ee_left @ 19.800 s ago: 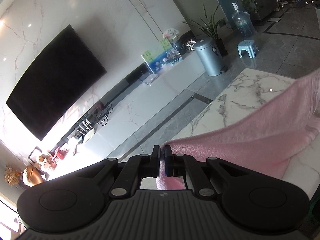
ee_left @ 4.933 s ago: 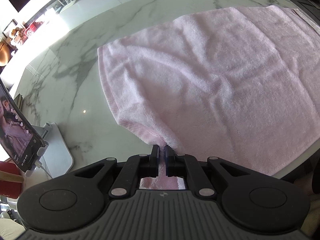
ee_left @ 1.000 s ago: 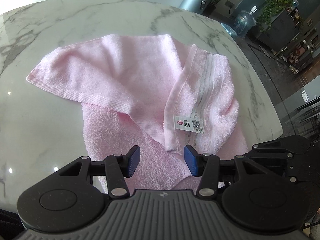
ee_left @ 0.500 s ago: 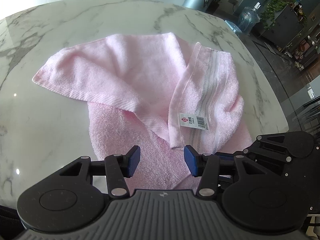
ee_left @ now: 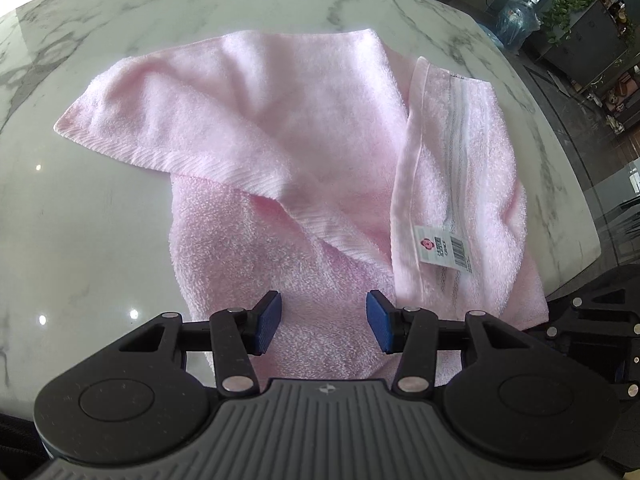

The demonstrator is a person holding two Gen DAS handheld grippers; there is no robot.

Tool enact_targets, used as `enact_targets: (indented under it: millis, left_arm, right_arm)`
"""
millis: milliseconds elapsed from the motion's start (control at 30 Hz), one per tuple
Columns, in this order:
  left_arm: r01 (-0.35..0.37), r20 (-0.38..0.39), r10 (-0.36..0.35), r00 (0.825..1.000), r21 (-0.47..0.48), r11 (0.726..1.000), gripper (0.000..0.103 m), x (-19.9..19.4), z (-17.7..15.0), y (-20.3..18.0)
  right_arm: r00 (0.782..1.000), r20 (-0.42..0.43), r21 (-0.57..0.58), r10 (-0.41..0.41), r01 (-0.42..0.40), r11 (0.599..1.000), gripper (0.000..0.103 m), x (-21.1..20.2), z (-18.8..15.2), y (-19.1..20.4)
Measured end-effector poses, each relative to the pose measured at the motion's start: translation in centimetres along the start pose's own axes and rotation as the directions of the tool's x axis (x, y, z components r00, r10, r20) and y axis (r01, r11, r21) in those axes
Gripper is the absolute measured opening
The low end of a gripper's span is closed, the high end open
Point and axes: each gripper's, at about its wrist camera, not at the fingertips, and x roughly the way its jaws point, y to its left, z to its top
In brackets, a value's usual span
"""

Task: Fold towel

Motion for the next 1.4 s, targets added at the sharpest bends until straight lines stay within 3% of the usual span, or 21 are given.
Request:
enact_targets:
  millis: [233,467,733,900,967,1000,1033,1133,1233,1400]
  left_arm:
    - [0.012,0.015,-0.012,1.0,-0.015,1.0,0.044,-0.9,-0.1,0.3]
    - [0.159,0.025,-0.157,0.987,-0.139,0.977,0.046,-1.8,1.1,0.3]
    - [0.156,-0.051,-0.176,0.983,-0.264,0.952,0.047,0.7,1.6,-0.9]
    - [0.118,-0.066,-0.141,0.988,-0.271,0.955,0.046,1.7,1.9,-2.3]
    - [0.09,-0.076,-0.113,0.991,-0.259,0.962,0.041,2.3,2.1,-3.1]
    - [0.074,-0.08,-0.097,0.992,-0.249,0.966,0.027,2.5,2.1,-3.4]
    - [0.057,-0.085,-0.079,0.993,-0.237,0.97,0.021,2.7,2.0,-3.7]
    - [0.035,-0.079,-0.052,0.995,-0.201,0.979,0.012,2.9,1.9,-4.2]
    - [0.034,-0.066,-0.046,0.997,-0.174,0.984,0.006,2.9,1.7,-4.4]
    - [0.01,-0.045,-0.015,0.999,-0.112,0.994,0.005,2.3,1.6,-5.2]
  right_arm:
    - [1.0,-0.018,0.05,-0.008,0.009,0.999,0.006,0.8,-0.5,-0.4]
    - [1.0,-0.019,0.064,-0.004,0.005,0.998,0.006,1.2,-0.5,-0.5]
    - [1.0,-0.013,0.055,-0.007,0.007,0.998,0.006,1.2,-0.3,-0.3]
    - [1.0,-0.012,0.049,-0.004,0.004,0.999,0.006,1.3,-0.2,-0.3]
    - [1.0,-0.012,0.045,-0.002,0.002,0.999,0.006,1.3,-0.1,-0.3]
    - [1.0,-0.013,0.045,0.0,0.001,0.999,0.006,1.3,-0.1,-0.3]
    - [1.0,-0.014,0.045,0.001,-0.001,0.999,0.006,1.3,-0.1,-0.3]
    - [1.0,-0.015,0.045,0.002,-0.001,0.999,0.007,1.3,-0.2,-0.5]
    - [1.0,-0.016,0.047,0.002,-0.001,0.999,0.007,1.3,-0.2,-0.6]
    - [1.0,-0.018,0.034,-0.003,0.004,0.999,0.008,1.1,-0.1,-0.3]
